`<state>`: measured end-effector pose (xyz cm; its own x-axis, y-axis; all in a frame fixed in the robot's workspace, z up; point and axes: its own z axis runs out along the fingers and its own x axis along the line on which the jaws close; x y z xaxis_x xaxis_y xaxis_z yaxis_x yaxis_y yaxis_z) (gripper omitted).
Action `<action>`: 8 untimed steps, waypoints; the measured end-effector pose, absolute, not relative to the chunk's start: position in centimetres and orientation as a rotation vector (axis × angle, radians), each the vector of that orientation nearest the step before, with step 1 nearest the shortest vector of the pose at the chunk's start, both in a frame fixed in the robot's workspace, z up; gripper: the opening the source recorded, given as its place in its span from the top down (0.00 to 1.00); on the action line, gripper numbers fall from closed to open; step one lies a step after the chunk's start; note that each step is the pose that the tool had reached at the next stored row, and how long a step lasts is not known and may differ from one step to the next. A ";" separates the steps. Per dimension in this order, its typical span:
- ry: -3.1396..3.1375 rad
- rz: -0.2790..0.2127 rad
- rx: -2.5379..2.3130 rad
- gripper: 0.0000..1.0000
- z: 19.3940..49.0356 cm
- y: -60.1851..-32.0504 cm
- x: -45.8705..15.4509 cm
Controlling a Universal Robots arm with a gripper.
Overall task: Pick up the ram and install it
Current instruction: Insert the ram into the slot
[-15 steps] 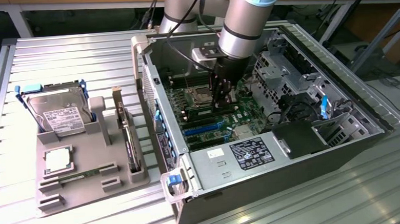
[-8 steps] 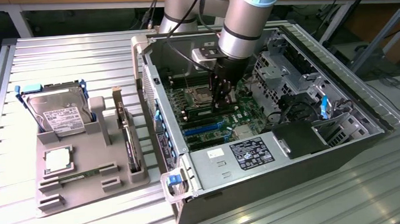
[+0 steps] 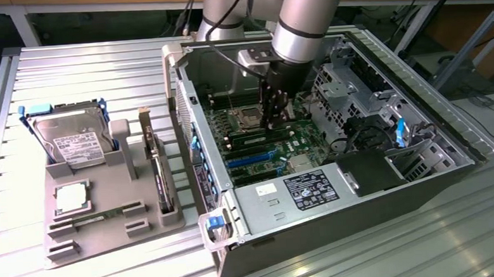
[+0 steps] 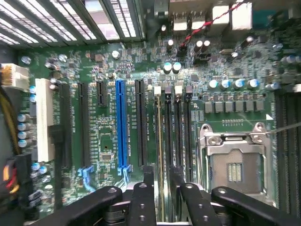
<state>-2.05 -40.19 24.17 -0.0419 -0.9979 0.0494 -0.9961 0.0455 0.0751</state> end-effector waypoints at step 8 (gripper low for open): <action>-2.210 -0.025 2.109 0.89 28.3 -40.1 -0.7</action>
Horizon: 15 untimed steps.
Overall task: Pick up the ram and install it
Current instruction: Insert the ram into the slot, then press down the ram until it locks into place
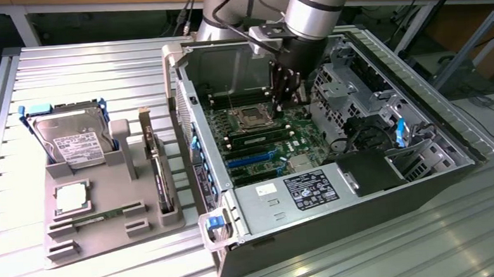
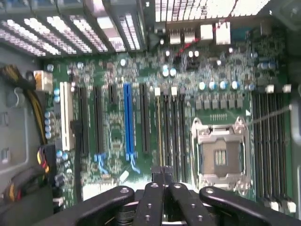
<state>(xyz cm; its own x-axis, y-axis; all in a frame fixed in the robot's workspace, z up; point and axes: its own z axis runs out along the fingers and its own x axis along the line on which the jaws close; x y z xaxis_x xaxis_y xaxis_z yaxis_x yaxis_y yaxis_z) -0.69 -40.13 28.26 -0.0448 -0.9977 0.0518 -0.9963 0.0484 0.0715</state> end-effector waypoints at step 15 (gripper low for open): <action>-2.208 -0.023 2.113 0.89 29.8 -40.1 1.6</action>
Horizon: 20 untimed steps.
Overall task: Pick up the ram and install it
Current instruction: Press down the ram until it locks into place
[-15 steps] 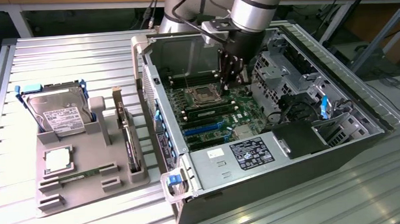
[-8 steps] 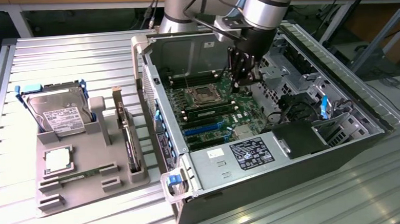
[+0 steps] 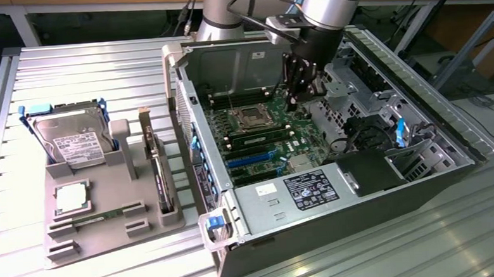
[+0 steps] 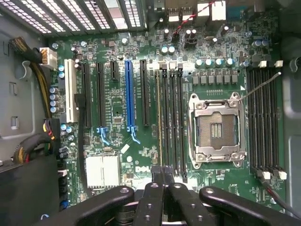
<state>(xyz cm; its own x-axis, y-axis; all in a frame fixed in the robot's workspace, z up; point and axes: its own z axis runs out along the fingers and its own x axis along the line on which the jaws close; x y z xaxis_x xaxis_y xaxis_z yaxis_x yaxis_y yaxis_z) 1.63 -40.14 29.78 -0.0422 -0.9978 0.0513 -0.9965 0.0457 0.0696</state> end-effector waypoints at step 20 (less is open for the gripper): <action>-2.211 -0.015 2.116 0.89 25.9 -40.1 1.7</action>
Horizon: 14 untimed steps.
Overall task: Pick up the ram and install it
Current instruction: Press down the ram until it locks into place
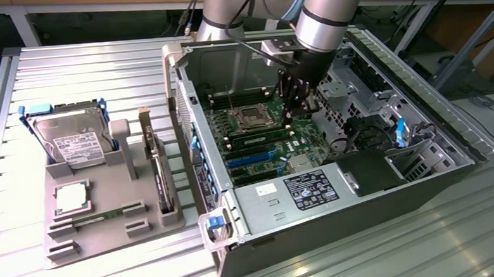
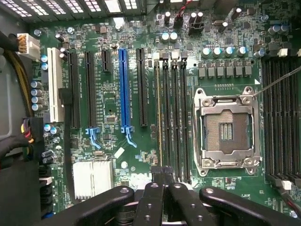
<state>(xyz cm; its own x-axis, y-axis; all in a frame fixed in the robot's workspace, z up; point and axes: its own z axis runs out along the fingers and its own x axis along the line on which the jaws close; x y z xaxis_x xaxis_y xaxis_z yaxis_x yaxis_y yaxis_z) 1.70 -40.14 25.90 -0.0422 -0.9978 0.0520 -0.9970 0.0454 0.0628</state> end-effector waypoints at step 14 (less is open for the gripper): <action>-2.212 -0.009 2.112 0.89 23.5 -40.1 3.0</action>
<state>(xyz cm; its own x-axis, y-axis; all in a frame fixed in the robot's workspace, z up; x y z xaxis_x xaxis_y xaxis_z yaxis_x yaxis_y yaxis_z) 3.02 -40.07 23.55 -0.0442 -0.9975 0.0558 -0.9970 0.0477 0.0617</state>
